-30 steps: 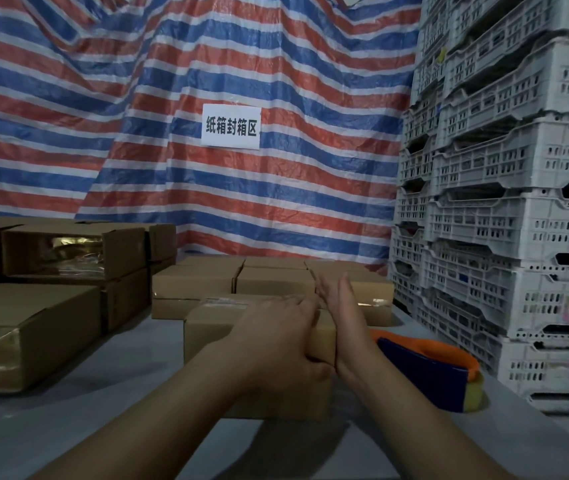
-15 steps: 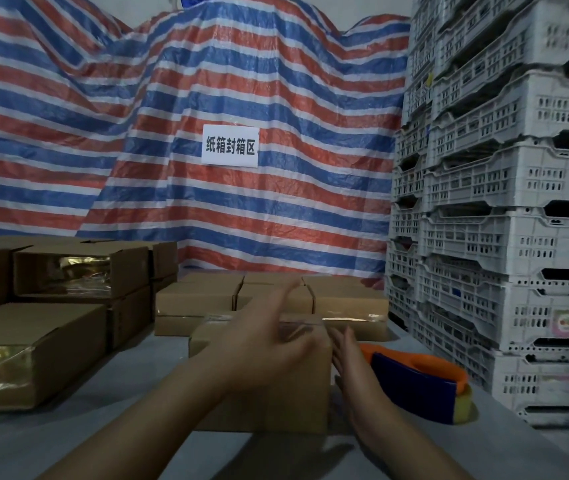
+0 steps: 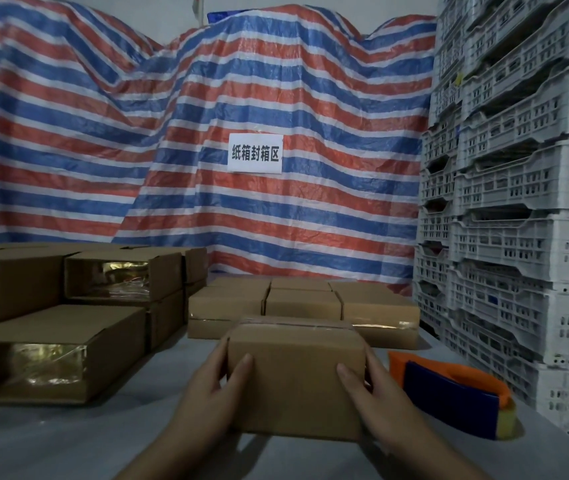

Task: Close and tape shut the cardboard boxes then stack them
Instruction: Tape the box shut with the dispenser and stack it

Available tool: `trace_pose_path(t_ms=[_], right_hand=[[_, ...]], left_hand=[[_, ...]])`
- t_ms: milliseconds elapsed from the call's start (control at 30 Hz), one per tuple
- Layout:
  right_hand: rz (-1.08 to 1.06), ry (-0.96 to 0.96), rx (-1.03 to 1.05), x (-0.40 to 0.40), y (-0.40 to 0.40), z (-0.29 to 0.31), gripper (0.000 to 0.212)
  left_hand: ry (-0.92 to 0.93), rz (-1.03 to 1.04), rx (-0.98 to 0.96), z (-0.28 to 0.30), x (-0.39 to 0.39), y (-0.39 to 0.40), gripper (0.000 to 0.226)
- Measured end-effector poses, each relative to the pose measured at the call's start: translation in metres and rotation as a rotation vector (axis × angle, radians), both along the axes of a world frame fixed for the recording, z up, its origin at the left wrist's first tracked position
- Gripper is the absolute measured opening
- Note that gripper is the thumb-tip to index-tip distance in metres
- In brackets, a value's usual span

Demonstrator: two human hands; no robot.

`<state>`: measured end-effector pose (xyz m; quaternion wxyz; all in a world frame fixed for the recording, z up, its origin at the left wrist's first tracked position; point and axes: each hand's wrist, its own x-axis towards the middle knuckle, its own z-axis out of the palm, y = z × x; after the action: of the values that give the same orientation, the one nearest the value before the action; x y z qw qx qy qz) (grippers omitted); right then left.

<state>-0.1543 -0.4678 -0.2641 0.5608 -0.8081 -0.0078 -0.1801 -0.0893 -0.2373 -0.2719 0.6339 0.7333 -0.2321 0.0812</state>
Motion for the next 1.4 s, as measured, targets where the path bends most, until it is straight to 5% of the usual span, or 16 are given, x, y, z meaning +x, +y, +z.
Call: trace_pose_path(t_ms=[133, 300, 467, 633, 733, 900, 1400], right_hand=[[-0.042, 0.021, 0.019, 0.003, 0.005, 0.013, 0.071], [-0.143, 0.101, -0.052, 0.027, 0.019, 0.038, 0.046], [-0.031, 0.350, 0.124, 0.056, 0.052, 0.053, 0.056], [0.200, 0.479, 0.346, 0.081, 0.073, 0.014, 0.061], [0.198, 0.373, 0.228, 0.099, 0.079, 0.001, 0.043], [0.152, 0.244, -0.023, 0.135, 0.084, -0.005, 0.064], [0.050, 0.014, -0.184, 0.199, 0.078, -0.032, 0.047]], left_hand=[[0.045, 0.088, -0.078, 0.007, 0.006, -0.007, 0.016], [-0.003, 0.320, 0.014, 0.030, 0.025, 0.008, 0.023], [0.228, 0.363, 0.092, 0.053, 0.065, 0.038, 0.052], [0.380, 0.284, 0.058, 0.039, 0.086, 0.070, 0.058], [0.344, 0.317, 0.060, 0.023, 0.093, 0.074, 0.059], [0.387, 0.489, 0.044, 0.026, 0.126, 0.063, 0.071], [0.464, 0.459, -0.030, 0.005, 0.205, 0.057, 0.076]])
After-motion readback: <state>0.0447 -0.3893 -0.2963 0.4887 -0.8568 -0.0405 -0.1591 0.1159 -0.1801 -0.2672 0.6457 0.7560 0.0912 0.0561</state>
